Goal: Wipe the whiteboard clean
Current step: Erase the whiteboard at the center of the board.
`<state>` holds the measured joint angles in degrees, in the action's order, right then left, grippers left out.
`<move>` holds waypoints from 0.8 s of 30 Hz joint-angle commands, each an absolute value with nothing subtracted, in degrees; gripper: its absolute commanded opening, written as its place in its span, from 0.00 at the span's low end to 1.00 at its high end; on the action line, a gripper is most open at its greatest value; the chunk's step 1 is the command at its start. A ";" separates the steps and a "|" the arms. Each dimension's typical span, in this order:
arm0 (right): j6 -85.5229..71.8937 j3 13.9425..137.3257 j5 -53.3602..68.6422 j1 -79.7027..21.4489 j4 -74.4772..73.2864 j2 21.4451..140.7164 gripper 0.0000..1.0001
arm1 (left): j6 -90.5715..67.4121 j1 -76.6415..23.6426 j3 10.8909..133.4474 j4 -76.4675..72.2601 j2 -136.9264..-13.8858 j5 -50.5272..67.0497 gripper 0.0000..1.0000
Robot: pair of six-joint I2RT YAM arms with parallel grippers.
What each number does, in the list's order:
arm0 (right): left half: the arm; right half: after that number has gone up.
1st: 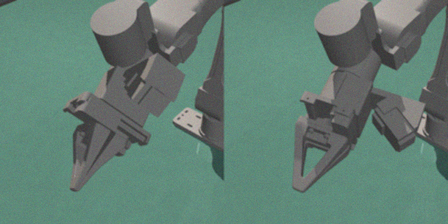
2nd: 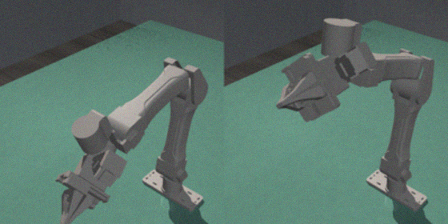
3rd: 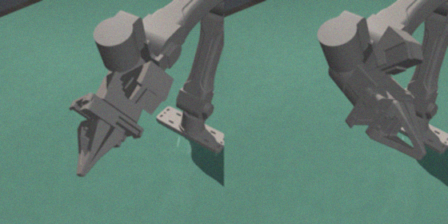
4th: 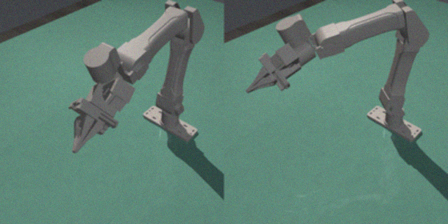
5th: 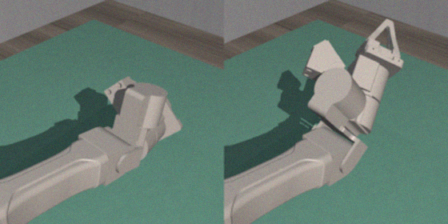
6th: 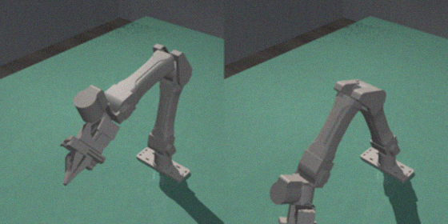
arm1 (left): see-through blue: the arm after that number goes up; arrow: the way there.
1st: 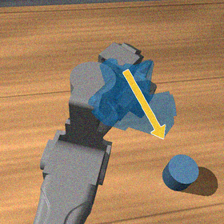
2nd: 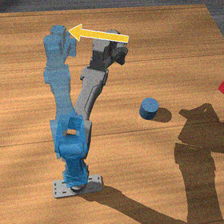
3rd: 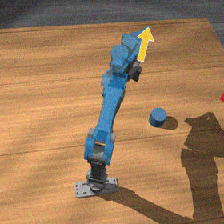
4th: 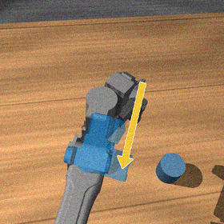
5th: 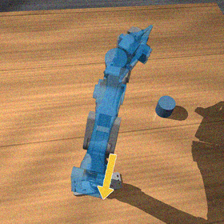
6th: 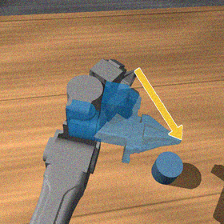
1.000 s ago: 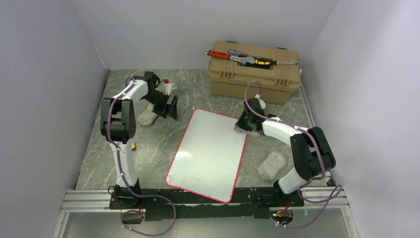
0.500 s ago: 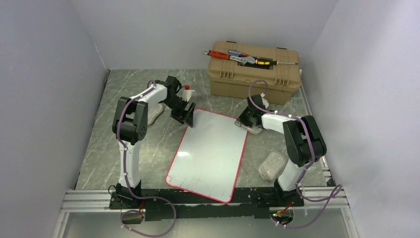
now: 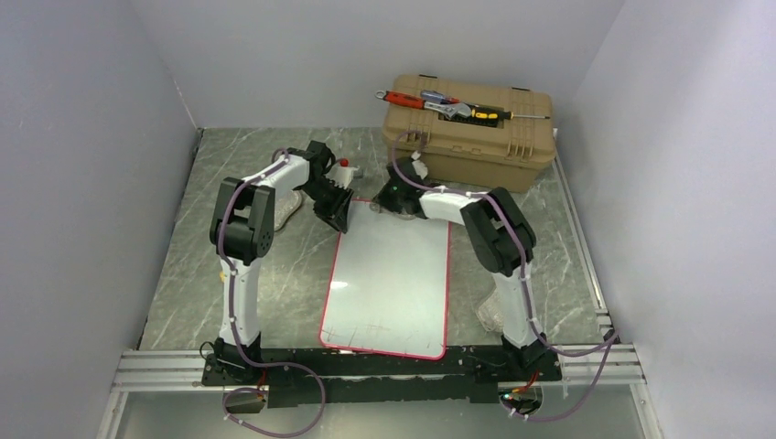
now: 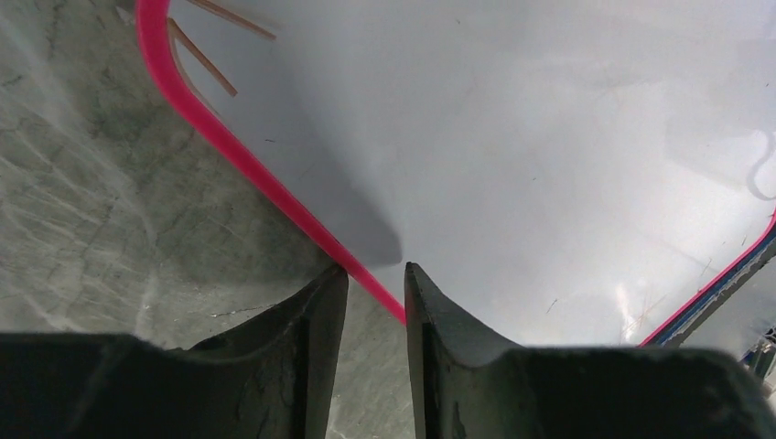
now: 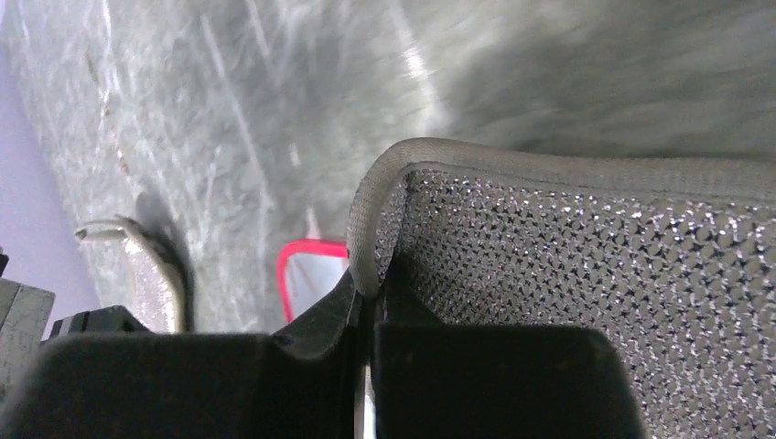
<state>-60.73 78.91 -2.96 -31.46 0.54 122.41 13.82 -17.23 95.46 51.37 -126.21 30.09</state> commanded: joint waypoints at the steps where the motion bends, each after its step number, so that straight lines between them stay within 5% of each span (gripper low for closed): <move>1: -62.10 78.98 -3.93 -33.55 -5.55 127.34 0.00 | 16.03 -18.81 90.39 51.01 -131.52 24.62 0.38; 11: -59.35 49.84 -4.68 -24.42 1.70 108.89 0.00 | 16.23 -18.08 92.37 52.38 -131.46 30.23 0.23; 18: -61.41 59.78 -1.26 -31.87 0.56 118.66 0.00 | 16.88 -17.84 92.16 53.59 -130.91 31.71 0.25; 24: -63.24 67.92 1.43 -39.02 -1.55 124.58 0.00 | 16.61 -17.75 91.59 53.98 -129.66 33.16 0.04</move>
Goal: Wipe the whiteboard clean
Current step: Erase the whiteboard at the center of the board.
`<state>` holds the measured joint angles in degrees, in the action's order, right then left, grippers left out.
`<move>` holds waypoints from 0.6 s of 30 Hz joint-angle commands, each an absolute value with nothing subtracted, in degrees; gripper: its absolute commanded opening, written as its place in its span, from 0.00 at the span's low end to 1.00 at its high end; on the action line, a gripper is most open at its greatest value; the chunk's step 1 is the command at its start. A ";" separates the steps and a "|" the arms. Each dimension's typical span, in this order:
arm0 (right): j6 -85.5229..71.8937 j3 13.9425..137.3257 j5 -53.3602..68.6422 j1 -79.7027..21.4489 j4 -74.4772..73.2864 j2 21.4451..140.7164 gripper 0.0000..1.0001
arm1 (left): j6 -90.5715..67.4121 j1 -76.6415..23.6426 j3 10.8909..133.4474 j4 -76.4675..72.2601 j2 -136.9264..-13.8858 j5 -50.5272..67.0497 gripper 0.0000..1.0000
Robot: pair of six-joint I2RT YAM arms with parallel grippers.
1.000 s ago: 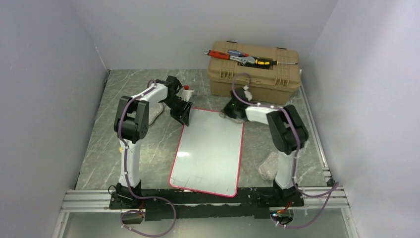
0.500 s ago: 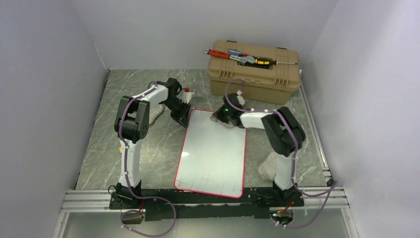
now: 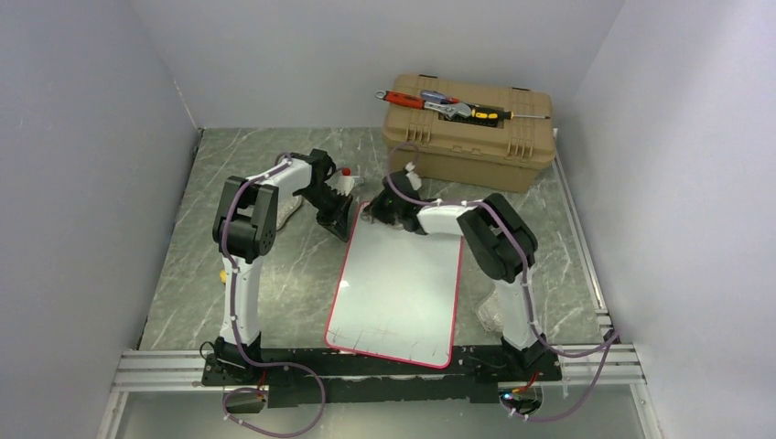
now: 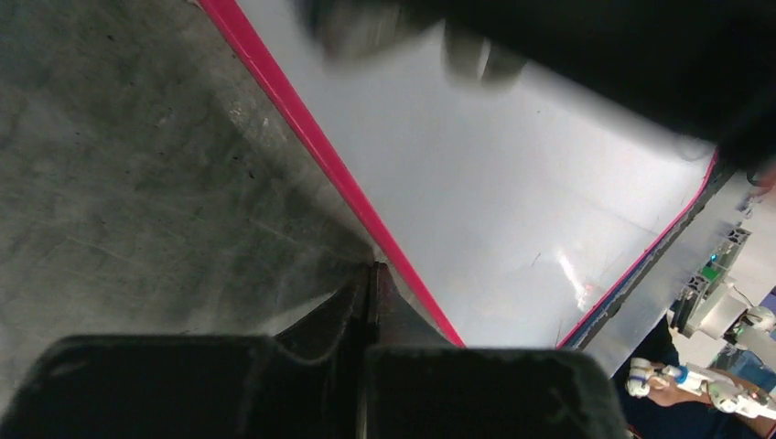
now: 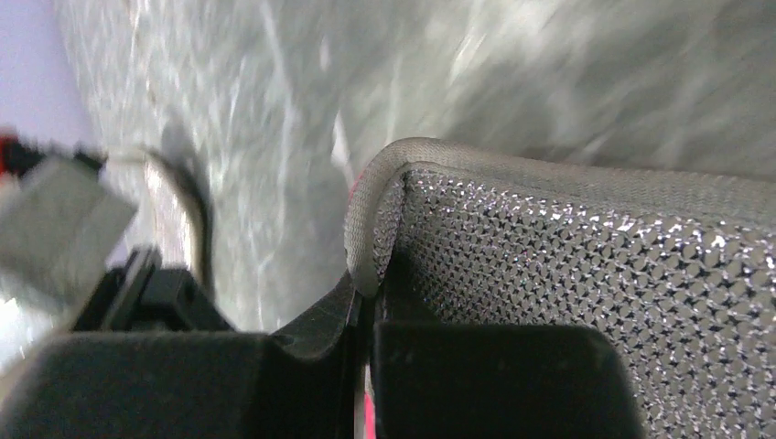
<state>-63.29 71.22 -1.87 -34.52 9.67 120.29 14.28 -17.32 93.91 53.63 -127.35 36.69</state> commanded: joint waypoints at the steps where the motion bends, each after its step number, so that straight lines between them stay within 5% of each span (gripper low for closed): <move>1: -62.95 65.77 0.68 -38.29 -1.58 123.12 0.00 | 16.65 -17.71 91.63 54.16 -129.52 33.42 0.03; 10: -54.83 41.92 -5.71 -26.18 -1.95 101.89 0.00 | 17.41 -17.60 92.09 55.40 -127.93 35.47 0.04; 18: -56.38 50.55 -2.89 -31.86 -1.34 111.59 0.00 | 17.02 -17.49 92.79 56.90 -124.91 37.85 0.03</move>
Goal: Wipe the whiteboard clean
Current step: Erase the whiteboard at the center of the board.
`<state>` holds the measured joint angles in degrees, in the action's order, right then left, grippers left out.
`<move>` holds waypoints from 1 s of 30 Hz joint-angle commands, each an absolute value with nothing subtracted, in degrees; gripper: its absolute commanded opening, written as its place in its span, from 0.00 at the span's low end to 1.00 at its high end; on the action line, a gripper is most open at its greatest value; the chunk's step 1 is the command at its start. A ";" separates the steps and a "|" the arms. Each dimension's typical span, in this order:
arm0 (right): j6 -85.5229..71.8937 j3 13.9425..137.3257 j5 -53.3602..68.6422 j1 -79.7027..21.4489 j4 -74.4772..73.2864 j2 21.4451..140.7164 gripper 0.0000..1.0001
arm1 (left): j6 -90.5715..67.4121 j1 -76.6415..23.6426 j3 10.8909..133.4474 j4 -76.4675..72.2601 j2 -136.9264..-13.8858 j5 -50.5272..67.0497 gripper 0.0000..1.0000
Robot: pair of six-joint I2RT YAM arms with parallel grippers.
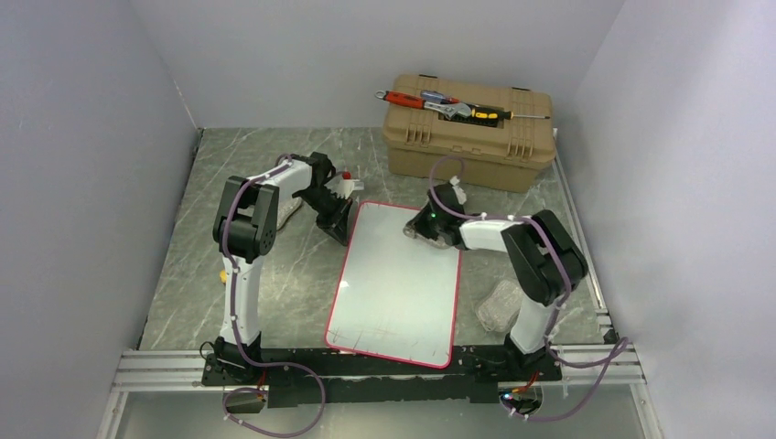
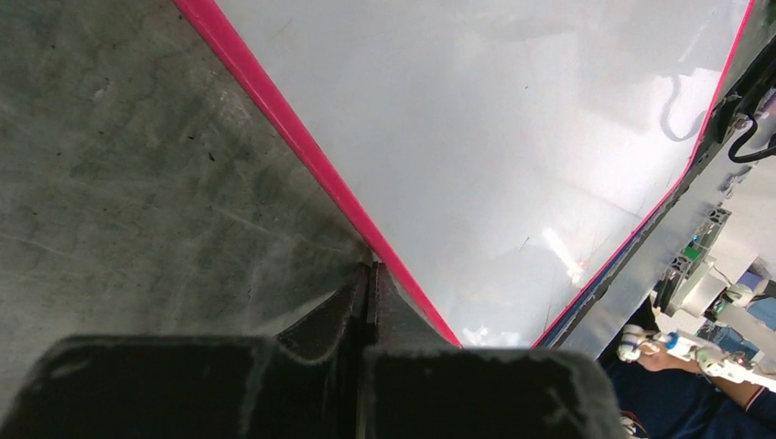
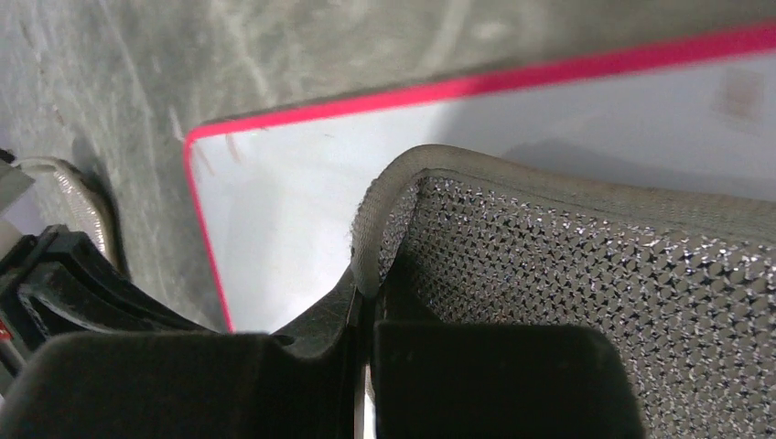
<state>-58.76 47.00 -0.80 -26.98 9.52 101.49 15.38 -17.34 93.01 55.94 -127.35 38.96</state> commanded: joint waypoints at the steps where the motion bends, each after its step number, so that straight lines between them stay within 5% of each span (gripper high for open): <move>1: -56.80 53.43 -2.51 -33.17 -1.60 113.85 0.00 | 16.86 -17.49 93.04 56.98 -124.82 37.40 0.03; 7: -58.82 68.65 2.12 -38.09 -4.70 124.37 0.00 | 15.32 -17.41 93.16 57.08 -126.42 36.15 0.03; 19: -52.10 47.26 -5.78 -24.66 -4.30 96.86 0.00 | 15.39 -16.98 92.46 55.36 -128.61 35.98 0.03; 30: -56.72 73.61 -6.81 -33.95 -6.05 122.90 0.00 | 15.21 -17.14 90.52 54.51 -126.06 38.60 0.03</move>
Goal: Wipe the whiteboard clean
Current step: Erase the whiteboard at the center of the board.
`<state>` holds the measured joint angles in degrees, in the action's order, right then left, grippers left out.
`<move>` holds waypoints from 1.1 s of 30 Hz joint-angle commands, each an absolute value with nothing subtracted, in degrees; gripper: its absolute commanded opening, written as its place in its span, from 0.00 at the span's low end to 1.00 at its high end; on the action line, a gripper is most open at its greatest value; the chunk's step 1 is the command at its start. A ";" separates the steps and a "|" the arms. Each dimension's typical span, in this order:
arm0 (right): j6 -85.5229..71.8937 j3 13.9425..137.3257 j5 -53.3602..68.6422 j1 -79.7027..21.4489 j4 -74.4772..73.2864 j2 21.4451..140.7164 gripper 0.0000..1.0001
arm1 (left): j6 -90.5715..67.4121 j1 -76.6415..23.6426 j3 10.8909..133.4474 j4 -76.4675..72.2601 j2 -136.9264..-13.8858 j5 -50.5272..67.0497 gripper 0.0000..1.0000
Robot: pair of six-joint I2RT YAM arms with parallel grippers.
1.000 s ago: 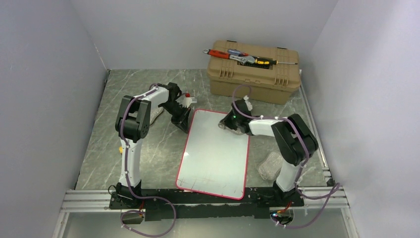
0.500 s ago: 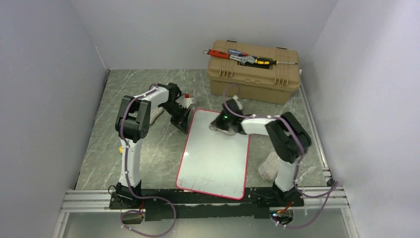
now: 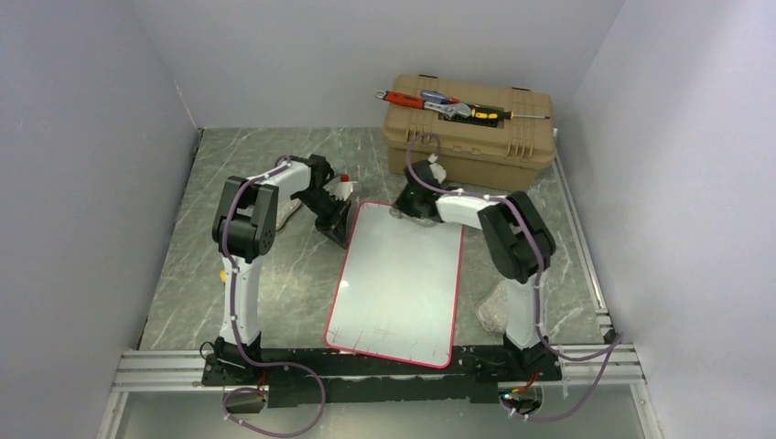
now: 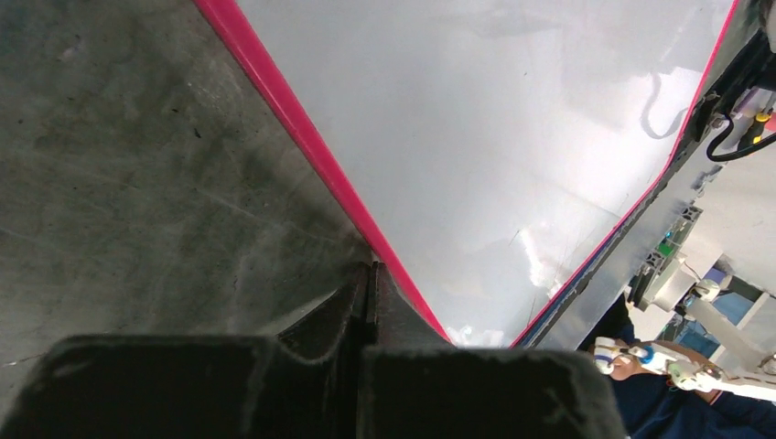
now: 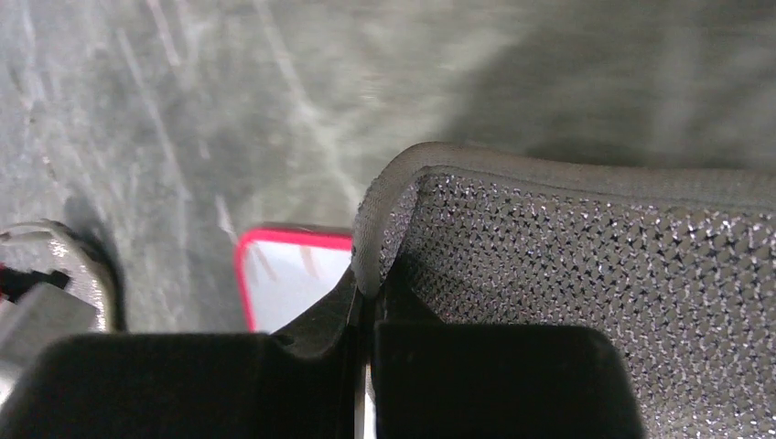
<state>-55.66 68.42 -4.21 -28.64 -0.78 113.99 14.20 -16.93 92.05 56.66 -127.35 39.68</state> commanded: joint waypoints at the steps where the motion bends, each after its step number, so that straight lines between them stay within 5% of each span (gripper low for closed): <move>1: -57.37 74.97 -6.70 -34.84 -5.82 124.22 0.00 | 15.21 -17.14 90.36 54.35 -125.92 38.51 0.04; 11: -58.54 66.55 -6.88 -33.75 -0.25 122.26 0.00 | 15.44 -17.52 89.17 53.07 -124.64 38.84 0.22; 19: -57.62 80.42 -5.13 -37.23 -5.61 130.43 0.00 | 14.73 -18.80 90.48 52.50 -126.46 37.43 0.19; 28: -56.42 64.04 -6.10 -30.56 -2.63 118.63 0.00 | 14.98 -18.81 88.03 50.93 -126.02 36.77 0.17; 33: -54.15 76.71 -3.87 -34.65 -7.93 126.69 0.00 | 14.51 -18.90 88.43 51.08 -126.16 36.69 0.17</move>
